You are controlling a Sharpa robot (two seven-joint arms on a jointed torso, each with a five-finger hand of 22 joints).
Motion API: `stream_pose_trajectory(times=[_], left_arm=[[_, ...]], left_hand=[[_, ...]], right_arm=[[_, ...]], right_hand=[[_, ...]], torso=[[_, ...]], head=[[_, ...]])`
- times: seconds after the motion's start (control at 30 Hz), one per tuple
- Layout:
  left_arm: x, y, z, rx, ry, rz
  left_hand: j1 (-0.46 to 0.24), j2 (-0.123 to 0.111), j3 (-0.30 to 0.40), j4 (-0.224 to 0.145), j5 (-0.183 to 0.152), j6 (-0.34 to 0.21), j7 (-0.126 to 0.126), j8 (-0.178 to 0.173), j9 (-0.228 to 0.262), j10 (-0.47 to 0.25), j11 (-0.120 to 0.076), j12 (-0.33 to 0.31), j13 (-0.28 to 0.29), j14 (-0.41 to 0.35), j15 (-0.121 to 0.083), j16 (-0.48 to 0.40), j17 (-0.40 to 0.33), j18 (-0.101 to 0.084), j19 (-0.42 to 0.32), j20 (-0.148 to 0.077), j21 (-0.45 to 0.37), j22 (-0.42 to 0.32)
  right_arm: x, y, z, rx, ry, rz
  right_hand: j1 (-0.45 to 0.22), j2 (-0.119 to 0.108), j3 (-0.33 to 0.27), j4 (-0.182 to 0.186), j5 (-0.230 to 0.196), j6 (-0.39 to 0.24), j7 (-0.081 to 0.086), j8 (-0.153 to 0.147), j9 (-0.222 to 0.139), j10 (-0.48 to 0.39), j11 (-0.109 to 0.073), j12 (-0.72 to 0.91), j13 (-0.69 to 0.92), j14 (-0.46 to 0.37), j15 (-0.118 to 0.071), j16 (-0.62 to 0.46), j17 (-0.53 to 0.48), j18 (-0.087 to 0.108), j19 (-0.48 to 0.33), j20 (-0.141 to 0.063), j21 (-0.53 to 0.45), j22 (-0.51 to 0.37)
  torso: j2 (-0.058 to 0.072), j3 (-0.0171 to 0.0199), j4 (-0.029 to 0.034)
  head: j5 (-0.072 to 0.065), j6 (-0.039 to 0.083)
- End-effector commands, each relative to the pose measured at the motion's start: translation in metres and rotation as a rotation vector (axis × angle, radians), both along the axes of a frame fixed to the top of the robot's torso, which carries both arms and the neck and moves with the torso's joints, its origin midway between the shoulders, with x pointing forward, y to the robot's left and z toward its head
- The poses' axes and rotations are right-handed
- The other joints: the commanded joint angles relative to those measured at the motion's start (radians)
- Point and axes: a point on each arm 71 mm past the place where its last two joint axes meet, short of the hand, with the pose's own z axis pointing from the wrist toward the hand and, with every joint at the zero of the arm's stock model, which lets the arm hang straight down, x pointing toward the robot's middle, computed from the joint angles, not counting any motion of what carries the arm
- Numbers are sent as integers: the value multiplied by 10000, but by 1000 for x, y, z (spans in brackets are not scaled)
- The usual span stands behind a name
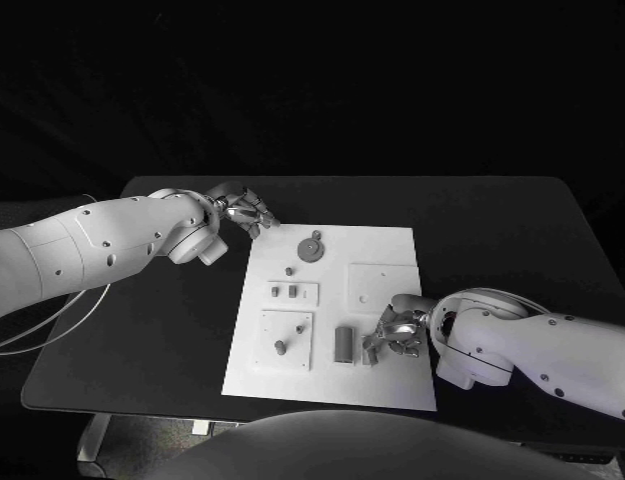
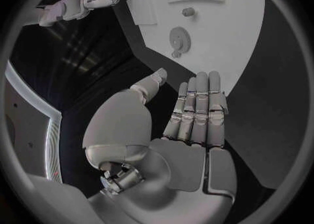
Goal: Assemble the parts on the task board
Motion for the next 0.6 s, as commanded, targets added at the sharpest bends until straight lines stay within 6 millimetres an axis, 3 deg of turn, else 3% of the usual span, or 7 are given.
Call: stream_pose_trajectory(times=[0.03,0.6], left_arm=[[0,-3,0,-32,31,-157],[0,-2,0,-27,43,-153]], left_hand=[[29,37,-61,15,-30,-38,12,-45,13,-34,22,60,-16,92,-10,-44,11,104,56,6,-38,9],[23,38,-67,19,-30,-39,13,-47,13,-37,22,63,-19,93,-9,-52,20,103,57,6,-43,11]], right_arm=[[-1,0,-3,-113,238,128],[0,0,-6,-115,106,-77]], right_hand=[[43,1,-17,-8,35,45,23,40,9,60,-29,54,-8,47,-37,52,-6,182,16,-55,41,117],[7,-24,-36,-3,34,34,28,28,2,54,-24,45,-13,39,-49,45,-23,182,18,-59,34,110]], torso=[[1,11,-2],[-1,-3,4]], head=[[13,2],[17,2]])
